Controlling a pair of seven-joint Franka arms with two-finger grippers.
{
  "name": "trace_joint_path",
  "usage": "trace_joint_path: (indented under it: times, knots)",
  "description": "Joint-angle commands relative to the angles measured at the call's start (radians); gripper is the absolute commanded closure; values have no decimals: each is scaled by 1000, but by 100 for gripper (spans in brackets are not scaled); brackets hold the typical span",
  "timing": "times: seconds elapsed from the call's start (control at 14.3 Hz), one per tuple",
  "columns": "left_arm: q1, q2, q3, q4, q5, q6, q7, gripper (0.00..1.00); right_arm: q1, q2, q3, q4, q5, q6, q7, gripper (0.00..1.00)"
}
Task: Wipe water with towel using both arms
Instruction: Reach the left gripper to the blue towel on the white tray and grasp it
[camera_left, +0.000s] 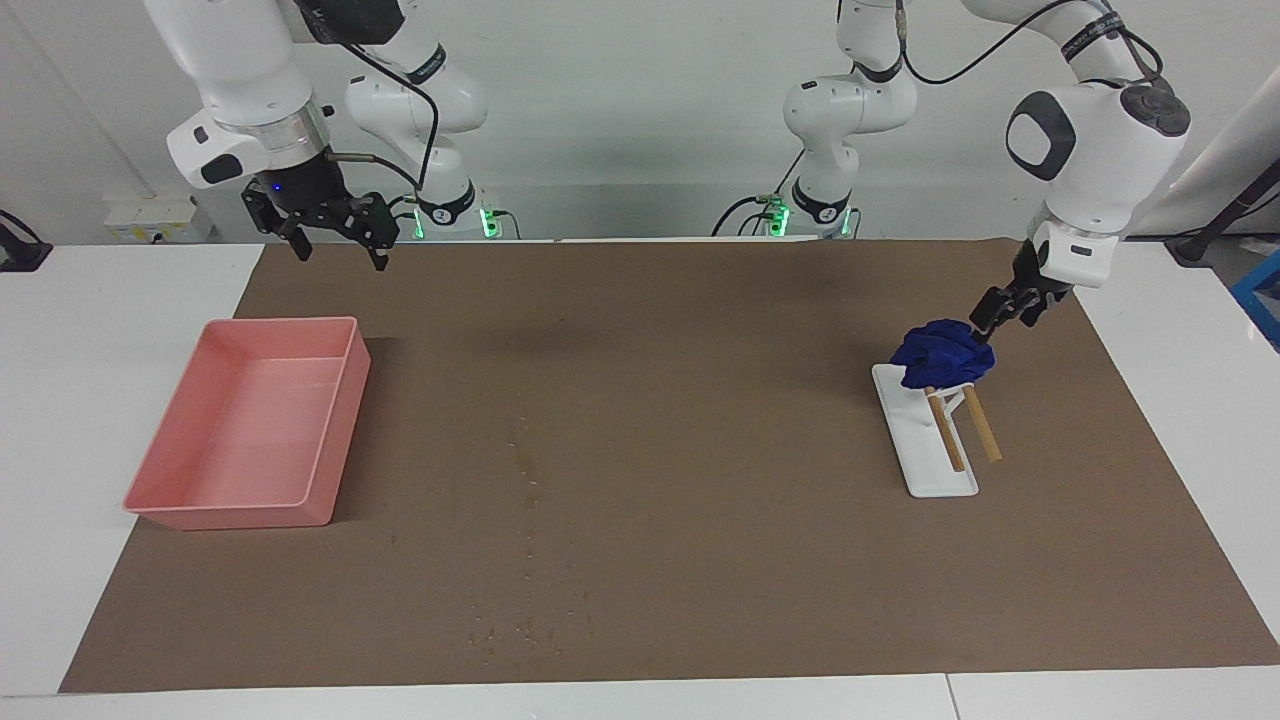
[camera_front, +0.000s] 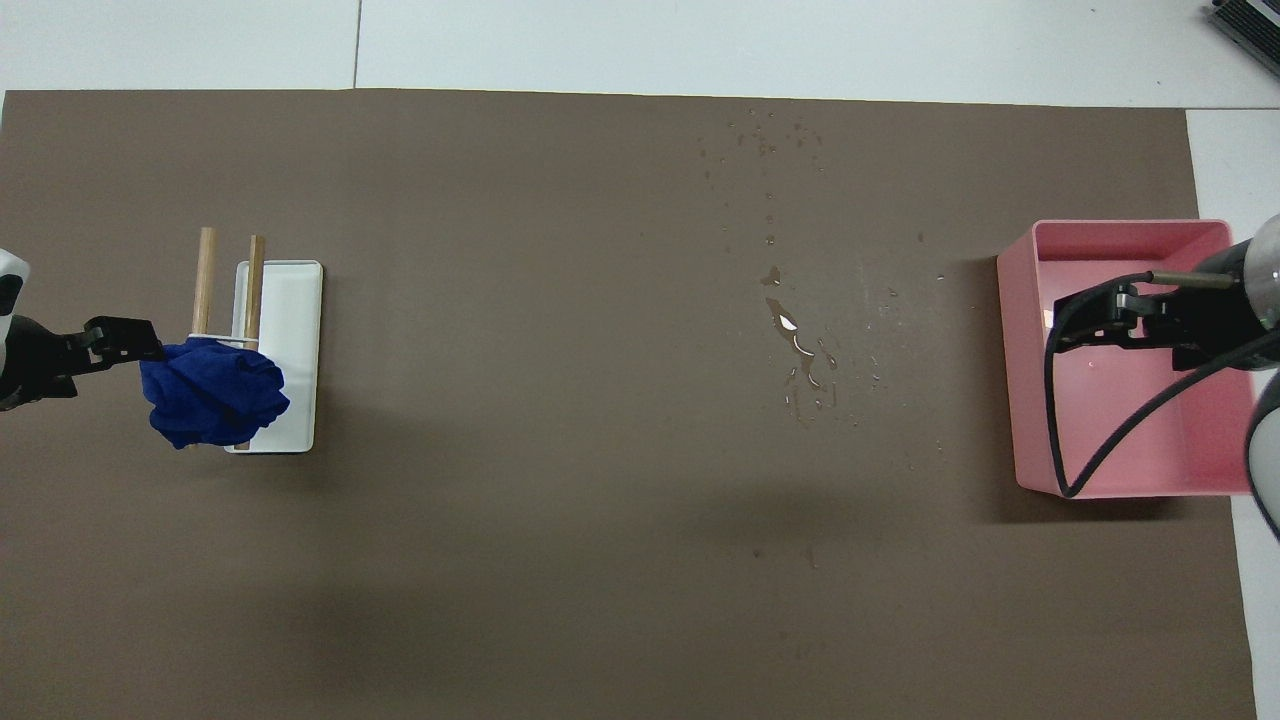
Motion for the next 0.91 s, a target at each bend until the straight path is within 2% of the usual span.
trace_joint_path:
  times: [0.0,0.28,0.35,0.49,0.63,0.84]
  knots:
    - [-7,-8,4,-57,-22,79,-58,0,-8,-30,6,-37,18,20,5,0]
    - [-24,-2,4,-81,-22,113,-78,0,-8,-34,6,-49,18,20,8,0]
    - [-30,0,4,-80,-22,112,-84,12,-8,-34,6,-49,18,20,11,0]
    - [-42,0,4,-78,-22,109,-123,59,-9,-36,6,-49,18,25,17,0]
    - [-43,1,2,-74,-20,98,-127,99,-9,-34,6,-49,18,26,20,0]
    - [-57,1,2,-65,-20,84,-125,100,-9,-34,6,-49,18,26,22,0]
